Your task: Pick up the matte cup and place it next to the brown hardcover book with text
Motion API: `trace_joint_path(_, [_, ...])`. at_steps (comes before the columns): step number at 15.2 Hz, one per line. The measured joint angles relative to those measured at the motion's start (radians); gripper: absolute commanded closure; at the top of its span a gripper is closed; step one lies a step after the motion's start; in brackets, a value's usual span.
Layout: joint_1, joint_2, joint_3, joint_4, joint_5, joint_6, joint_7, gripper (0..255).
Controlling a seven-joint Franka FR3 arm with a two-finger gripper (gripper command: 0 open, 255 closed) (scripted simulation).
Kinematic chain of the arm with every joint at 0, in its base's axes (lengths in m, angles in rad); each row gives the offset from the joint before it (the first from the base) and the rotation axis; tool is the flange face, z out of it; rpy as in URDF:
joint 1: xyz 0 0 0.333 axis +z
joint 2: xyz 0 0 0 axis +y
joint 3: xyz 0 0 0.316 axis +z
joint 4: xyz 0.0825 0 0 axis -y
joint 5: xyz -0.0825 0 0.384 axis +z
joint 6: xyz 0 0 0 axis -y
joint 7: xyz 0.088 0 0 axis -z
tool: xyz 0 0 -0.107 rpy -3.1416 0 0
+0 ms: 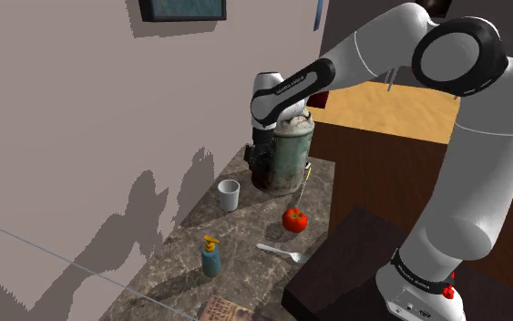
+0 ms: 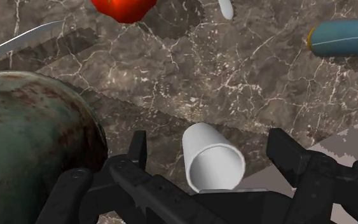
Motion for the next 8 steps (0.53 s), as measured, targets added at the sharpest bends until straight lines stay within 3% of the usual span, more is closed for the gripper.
trace_joint_path(8, [-0.001,0.313,0.002,0.271,0.009,0.040,-0.003,0])
